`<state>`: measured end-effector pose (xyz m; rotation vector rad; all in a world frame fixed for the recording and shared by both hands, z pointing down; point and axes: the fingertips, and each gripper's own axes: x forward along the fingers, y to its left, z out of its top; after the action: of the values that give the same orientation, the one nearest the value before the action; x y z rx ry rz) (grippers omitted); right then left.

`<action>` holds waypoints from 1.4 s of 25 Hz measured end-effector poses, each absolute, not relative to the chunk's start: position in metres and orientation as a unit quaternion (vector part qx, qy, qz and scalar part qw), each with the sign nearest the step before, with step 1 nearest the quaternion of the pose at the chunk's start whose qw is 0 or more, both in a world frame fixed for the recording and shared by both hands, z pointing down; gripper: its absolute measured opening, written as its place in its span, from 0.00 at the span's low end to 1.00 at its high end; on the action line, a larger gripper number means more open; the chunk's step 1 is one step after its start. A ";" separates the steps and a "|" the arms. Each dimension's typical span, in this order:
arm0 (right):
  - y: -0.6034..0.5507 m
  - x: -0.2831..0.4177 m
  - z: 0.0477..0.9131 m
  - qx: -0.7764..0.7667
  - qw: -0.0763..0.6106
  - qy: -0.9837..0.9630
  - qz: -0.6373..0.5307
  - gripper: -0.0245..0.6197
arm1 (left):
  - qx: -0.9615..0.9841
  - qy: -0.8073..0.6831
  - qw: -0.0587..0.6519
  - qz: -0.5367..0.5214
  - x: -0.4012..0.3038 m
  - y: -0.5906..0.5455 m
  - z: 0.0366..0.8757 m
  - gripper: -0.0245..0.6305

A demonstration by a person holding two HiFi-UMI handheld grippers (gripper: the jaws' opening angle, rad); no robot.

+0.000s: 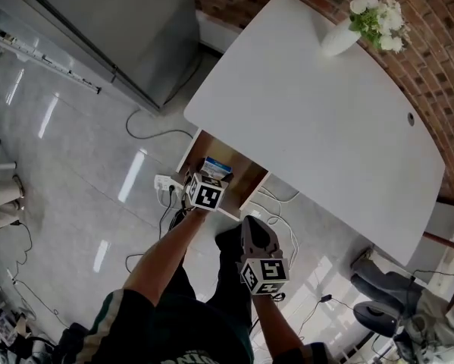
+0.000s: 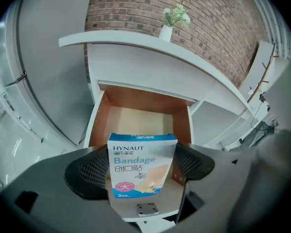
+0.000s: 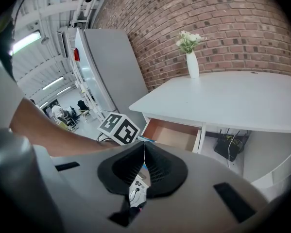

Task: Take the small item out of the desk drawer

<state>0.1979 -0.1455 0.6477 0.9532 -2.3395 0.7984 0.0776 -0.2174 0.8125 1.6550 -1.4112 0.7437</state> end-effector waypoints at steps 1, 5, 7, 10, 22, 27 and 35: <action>-0.145 0.198 0.644 0.351 0.242 -0.856 0.292 0.08 | 0.659 -0.558 0.409 0.295 0.078 -0.214 0.808 0.70; -0.140 0.199 0.631 0.360 0.237 -0.854 0.292 0.08 | 0.664 -0.555 0.410 0.289 0.077 -0.198 0.784 0.70; -0.138 0.198 0.625 0.366 0.231 -0.853 0.293 0.08 | 0.667 -0.555 0.406 0.286 0.075 -0.192 0.770 0.70; -0.137 0.196 0.615 0.373 0.223 -0.852 0.291 0.08 | 0.676 -0.552 0.395 0.285 0.071 -0.184 0.748 0.70; -0.153 0.175 0.556 0.385 0.196 -0.868 0.247 0.08 | 0.736 -0.543 0.300 0.270 0.053 -0.188 0.640 0.70; -0.158 0.163 0.517 0.391 0.186 -0.874 0.223 0.08 | 0.759 -0.537 0.254 0.267 0.045 -0.186 0.584 0.70; -0.175 0.155 0.455 0.422 0.138 -0.879 0.175 0.08 | 0.795 -0.533 0.161 0.241 0.034 -0.186 0.501 0.70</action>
<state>0.1553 -0.1746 0.4546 1.2216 -2.5412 0.5052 0.0341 -0.1862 0.5006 2.2690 -1.5230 0.6888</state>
